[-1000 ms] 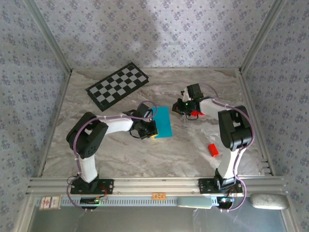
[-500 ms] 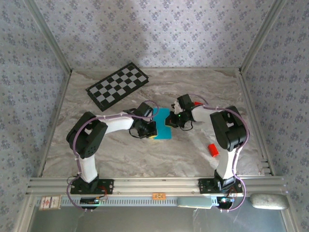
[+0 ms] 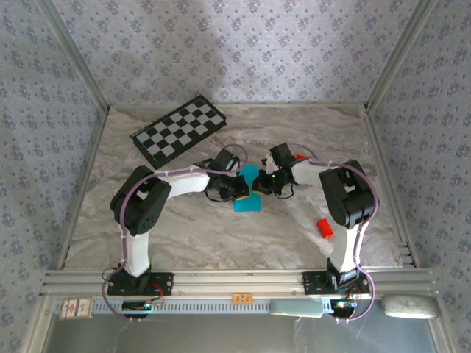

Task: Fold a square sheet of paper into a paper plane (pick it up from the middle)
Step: Fold the triangle a second time at the center of the table.

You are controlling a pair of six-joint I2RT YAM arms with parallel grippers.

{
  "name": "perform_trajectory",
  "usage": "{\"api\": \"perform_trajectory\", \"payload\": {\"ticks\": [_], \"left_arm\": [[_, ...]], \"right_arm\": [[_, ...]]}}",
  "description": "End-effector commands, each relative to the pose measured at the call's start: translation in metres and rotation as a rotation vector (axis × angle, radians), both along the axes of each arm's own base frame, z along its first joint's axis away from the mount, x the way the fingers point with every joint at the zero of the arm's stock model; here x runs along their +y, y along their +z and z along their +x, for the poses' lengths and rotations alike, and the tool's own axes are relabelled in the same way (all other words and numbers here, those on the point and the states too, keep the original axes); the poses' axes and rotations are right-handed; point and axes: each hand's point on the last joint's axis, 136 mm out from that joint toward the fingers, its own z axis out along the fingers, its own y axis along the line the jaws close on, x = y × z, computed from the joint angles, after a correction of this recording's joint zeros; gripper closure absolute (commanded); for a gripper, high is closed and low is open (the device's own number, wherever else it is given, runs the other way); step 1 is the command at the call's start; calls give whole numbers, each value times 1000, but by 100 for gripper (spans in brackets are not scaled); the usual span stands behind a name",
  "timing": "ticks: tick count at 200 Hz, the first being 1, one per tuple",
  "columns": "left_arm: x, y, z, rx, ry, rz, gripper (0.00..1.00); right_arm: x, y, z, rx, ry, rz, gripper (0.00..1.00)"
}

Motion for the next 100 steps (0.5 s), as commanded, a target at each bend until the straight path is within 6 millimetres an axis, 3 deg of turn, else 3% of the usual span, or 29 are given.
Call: {"api": "perform_trajectory", "payload": {"ticks": [1, 26, 55, 100], "left_arm": [[-6, -9, -4, 30, -11, 10, 90], [0, -20, -14, 61, -28, 44, 91], [20, -35, -38, 108, -41, 97, 91], [50, -27, -70, 110, -91, 140, 91]], "right_arm": [[-19, -32, -15, 101, -33, -122, 98], [-24, -37, -17, 114, -38, -153, 99], [-33, -45, -21, 135, -45, -208, 99], [-36, -46, -19, 134, -46, -224, 99]]}}
